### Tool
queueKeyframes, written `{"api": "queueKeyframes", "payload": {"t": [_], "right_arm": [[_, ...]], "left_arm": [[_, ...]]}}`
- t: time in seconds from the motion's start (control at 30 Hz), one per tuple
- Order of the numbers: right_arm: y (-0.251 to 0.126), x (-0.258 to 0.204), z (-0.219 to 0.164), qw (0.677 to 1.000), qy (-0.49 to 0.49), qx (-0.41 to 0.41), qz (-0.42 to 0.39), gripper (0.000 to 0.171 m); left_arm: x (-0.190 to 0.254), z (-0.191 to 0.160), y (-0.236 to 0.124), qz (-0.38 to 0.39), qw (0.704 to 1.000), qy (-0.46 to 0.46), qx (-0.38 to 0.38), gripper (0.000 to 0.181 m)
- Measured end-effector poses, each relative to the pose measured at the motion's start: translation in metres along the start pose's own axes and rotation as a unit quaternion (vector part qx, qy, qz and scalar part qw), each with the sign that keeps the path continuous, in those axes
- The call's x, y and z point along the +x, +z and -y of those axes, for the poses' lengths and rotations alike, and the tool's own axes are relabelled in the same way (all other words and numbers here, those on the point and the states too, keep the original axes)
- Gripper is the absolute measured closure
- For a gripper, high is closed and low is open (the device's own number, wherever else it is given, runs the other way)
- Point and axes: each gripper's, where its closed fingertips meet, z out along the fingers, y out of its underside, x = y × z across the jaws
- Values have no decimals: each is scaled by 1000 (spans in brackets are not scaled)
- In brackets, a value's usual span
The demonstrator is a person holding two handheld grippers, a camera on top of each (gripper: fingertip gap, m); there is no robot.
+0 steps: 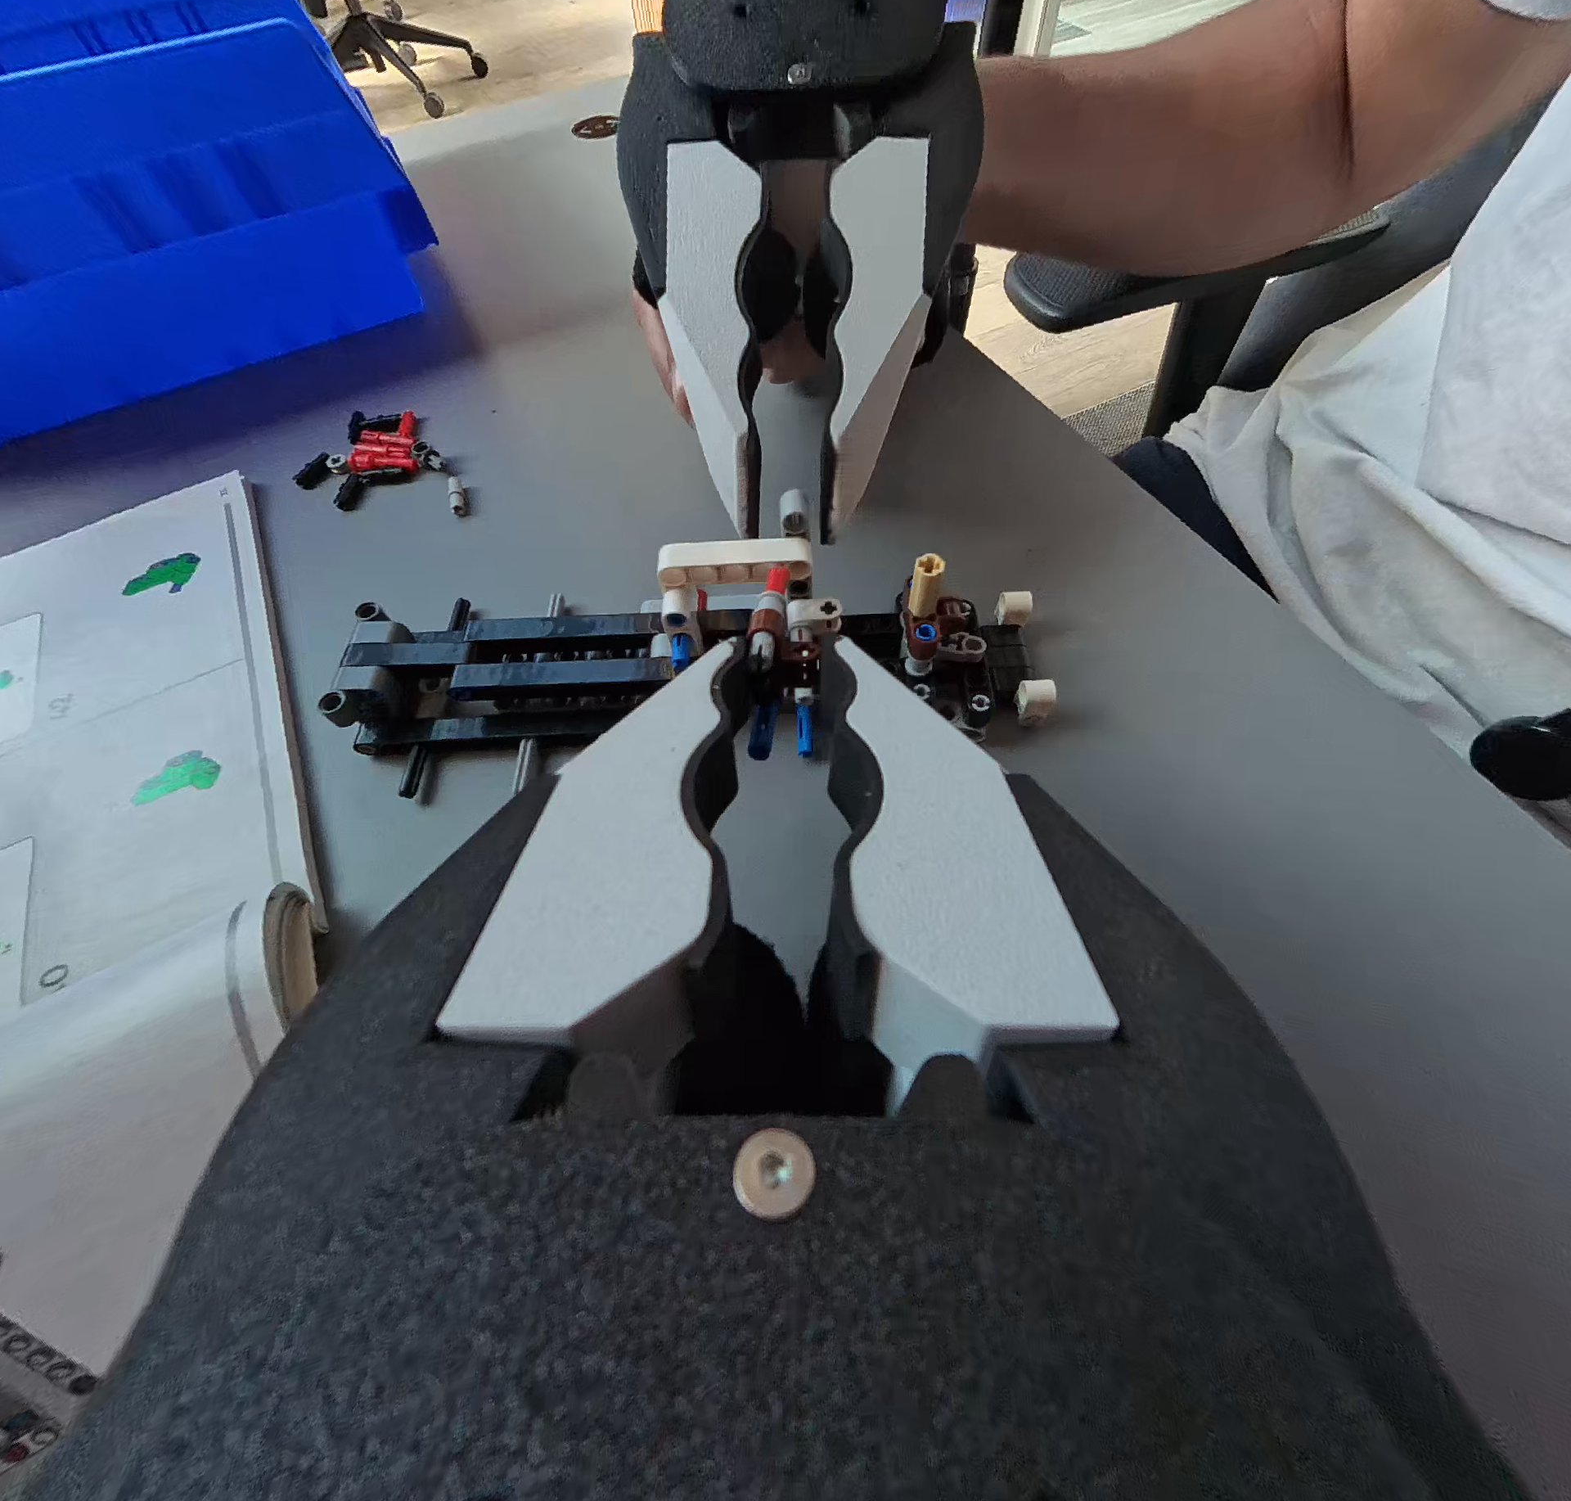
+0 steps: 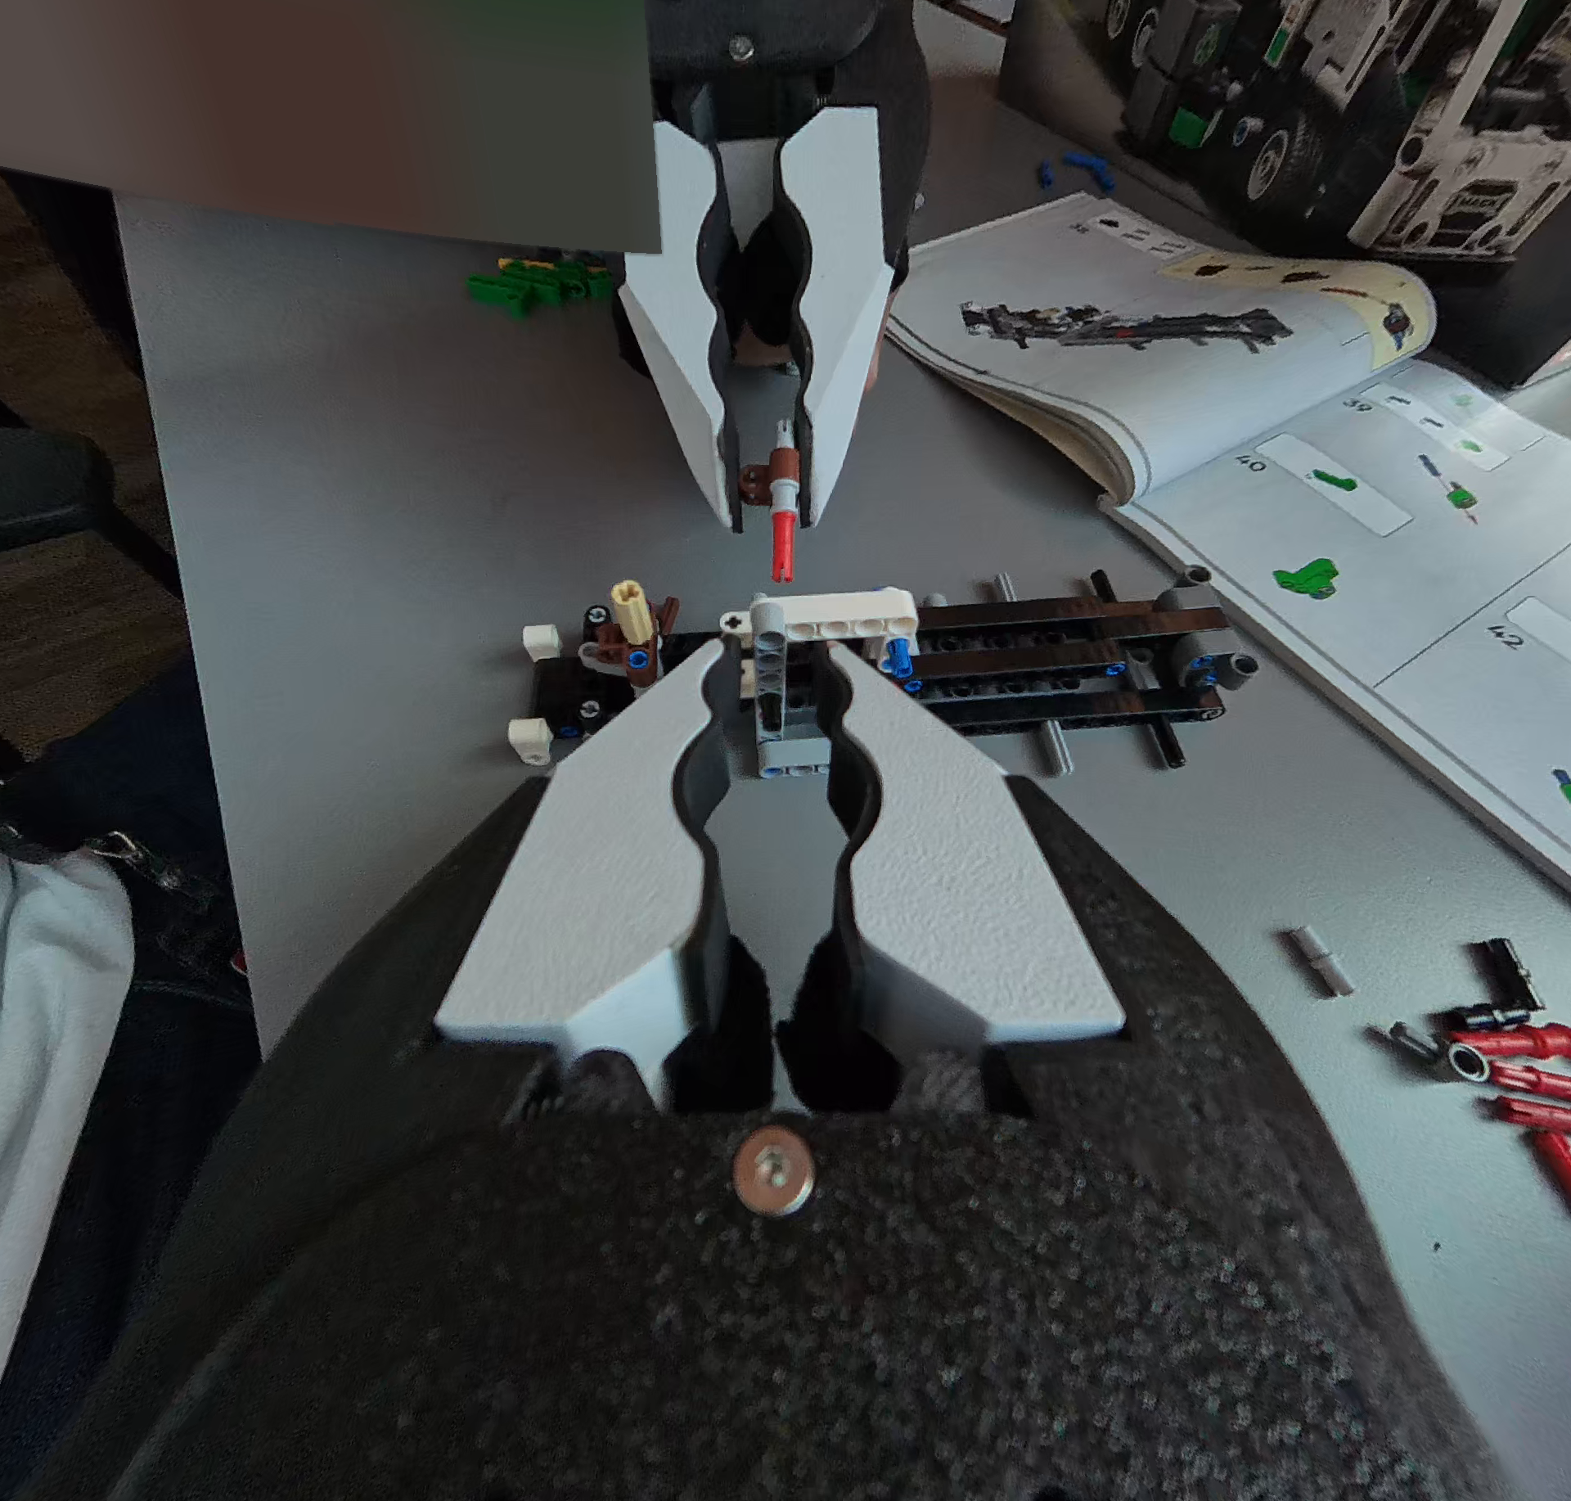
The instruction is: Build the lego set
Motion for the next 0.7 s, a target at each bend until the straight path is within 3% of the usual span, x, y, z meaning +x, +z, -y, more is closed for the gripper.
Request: {"api": "queueKeyframes", "payload": {"t": [0.3, 0.7], "right_arm": [[4, -1, 1, 1000, 13, -3, 20, 165], [1, -1, -2, 999, 33, -5, 36, 165]], "left_arm": [[2, -3, 7, -1, 1000, 1, -17, 167], [3, -2, 11, 7, 1000, 8, -20, 167]]}}
